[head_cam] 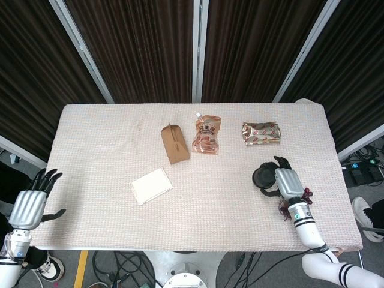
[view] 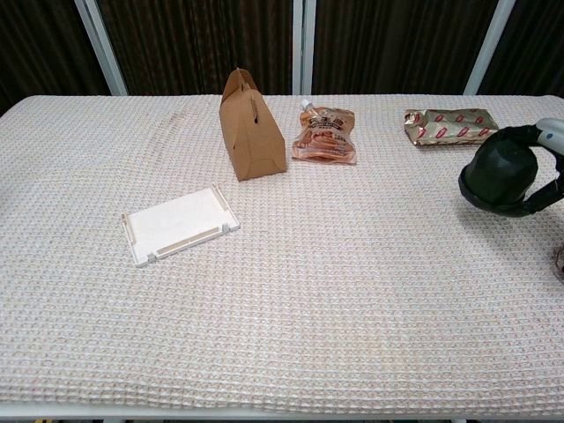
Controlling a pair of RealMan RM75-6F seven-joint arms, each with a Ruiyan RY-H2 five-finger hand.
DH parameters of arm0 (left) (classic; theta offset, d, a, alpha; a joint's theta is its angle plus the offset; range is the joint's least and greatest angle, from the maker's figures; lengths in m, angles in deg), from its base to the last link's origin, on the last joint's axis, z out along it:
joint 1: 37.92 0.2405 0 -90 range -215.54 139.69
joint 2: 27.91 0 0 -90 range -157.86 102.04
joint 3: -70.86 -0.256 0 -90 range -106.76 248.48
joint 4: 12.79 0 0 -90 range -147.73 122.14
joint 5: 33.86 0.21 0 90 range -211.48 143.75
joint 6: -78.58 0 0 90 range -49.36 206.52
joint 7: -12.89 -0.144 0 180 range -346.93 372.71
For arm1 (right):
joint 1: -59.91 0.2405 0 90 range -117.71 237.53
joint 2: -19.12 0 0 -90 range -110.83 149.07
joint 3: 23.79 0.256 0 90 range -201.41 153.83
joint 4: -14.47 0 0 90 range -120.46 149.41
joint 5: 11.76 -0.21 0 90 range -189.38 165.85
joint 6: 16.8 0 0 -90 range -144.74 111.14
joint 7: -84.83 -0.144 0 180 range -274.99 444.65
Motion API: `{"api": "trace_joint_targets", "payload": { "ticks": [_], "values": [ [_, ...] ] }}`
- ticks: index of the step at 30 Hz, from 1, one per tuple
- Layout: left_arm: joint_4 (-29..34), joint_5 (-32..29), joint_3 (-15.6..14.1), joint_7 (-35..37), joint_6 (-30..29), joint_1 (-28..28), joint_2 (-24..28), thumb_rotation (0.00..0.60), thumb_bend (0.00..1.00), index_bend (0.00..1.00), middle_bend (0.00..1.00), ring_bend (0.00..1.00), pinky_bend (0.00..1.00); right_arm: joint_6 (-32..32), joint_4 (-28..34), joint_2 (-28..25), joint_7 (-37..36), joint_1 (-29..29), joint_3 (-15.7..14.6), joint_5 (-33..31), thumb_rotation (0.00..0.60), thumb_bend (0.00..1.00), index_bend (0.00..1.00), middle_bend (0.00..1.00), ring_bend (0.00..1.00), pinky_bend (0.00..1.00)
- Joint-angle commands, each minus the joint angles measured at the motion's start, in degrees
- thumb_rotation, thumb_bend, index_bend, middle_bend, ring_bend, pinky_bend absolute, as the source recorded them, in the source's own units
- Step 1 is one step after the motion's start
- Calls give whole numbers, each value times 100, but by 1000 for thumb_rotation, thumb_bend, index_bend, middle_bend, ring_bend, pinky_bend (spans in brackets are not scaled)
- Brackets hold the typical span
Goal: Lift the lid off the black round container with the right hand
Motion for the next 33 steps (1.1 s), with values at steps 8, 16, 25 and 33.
{"api": "trace_joint_targets", "payload": {
  "ticks": [8,16,25,33],
  "values": [
    [138,60,18,-52,-54,-22,46,600,23,133,67,0,220,1388,1602,-1016,-54,-162,447,966,600,134,308,425,78,0],
    [221,61,28,-62,-64,-29,75,600,23,133,67,0,220,307,952,-854,184,-70,120,43,600,130,324,436,90,0],
    [227,40,40,-69,-74,-22,88,600,24,133,67,0,220,729,1097,-684,-288,136,357,656,600,148,325,437,91,0],
    [287,111,78,-119,-92,-90,101,600,23,133,67,0,220,3267,2698,-1529,-354,-510,857,2225,600,124,329,437,91,0]
  ]
}}
